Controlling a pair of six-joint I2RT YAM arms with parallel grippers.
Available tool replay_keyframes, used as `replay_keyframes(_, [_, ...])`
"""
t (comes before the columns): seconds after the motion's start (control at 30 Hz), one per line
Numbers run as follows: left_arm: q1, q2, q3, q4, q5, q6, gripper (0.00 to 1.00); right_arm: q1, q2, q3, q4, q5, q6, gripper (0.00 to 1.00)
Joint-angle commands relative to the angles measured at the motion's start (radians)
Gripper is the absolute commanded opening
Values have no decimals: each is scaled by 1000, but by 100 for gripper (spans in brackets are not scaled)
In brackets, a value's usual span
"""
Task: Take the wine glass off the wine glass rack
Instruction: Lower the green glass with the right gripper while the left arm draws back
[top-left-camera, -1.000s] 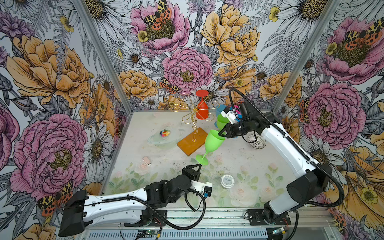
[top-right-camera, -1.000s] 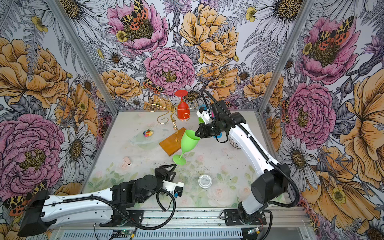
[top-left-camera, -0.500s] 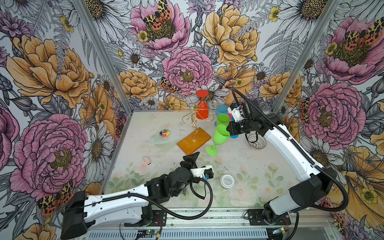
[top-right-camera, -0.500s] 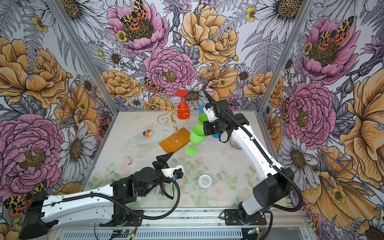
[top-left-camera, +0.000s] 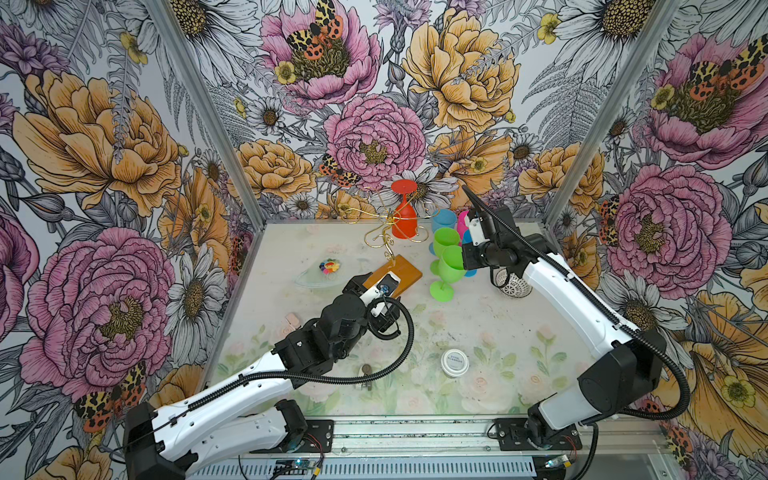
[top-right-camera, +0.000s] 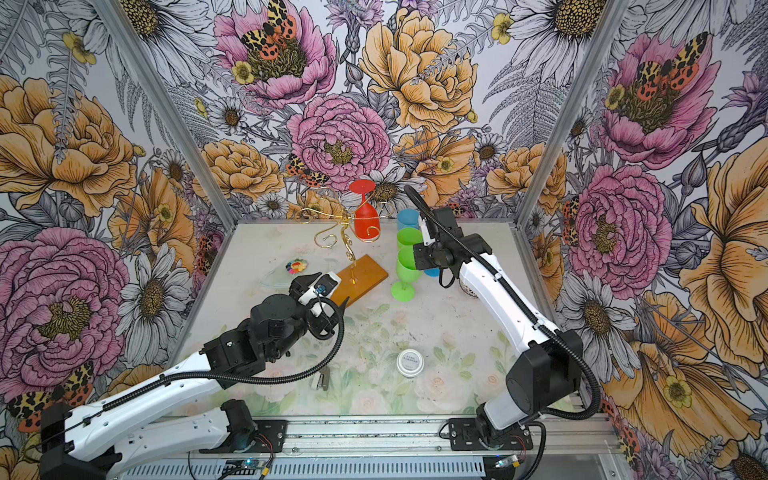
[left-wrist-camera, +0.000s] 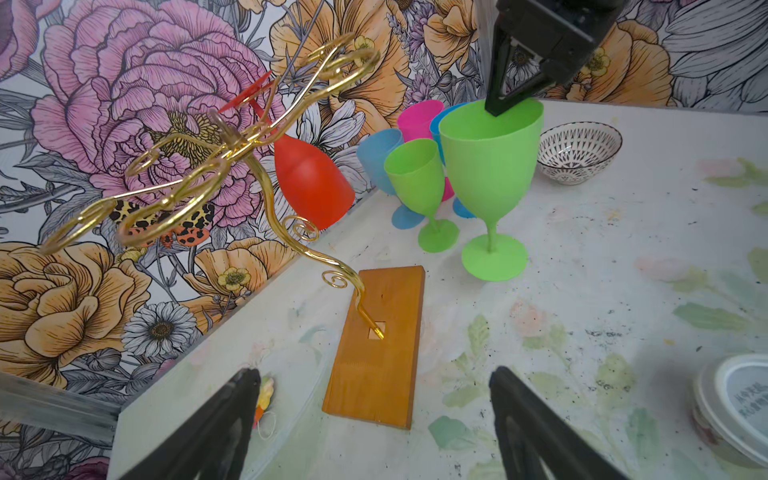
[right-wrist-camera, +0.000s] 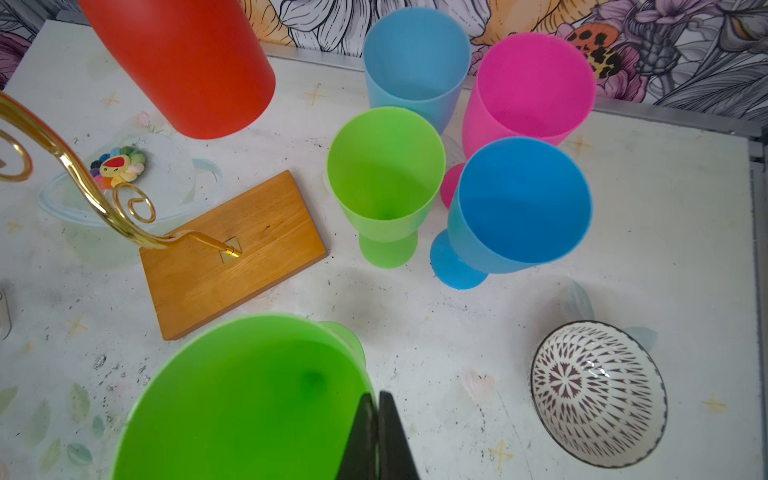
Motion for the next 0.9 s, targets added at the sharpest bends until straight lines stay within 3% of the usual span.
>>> replay_keyframes(0.0, [41,-37,1,-40,110,-95,89,-8,31,-13,77,82,4,0])
replay_keyframes(0.13, [127,-75,-13,-45,204,-157,90,-9,41,-35,123,104,14,0])
replay_keyframes(0.37, [242,-135,-54,-47,255,-240,92,-9,81,-40,148,113,17,0])
replay_keyframes(0.87, [339,-155,-59,-40,274,-270,95,-5,149,-60,194,108,43,0])
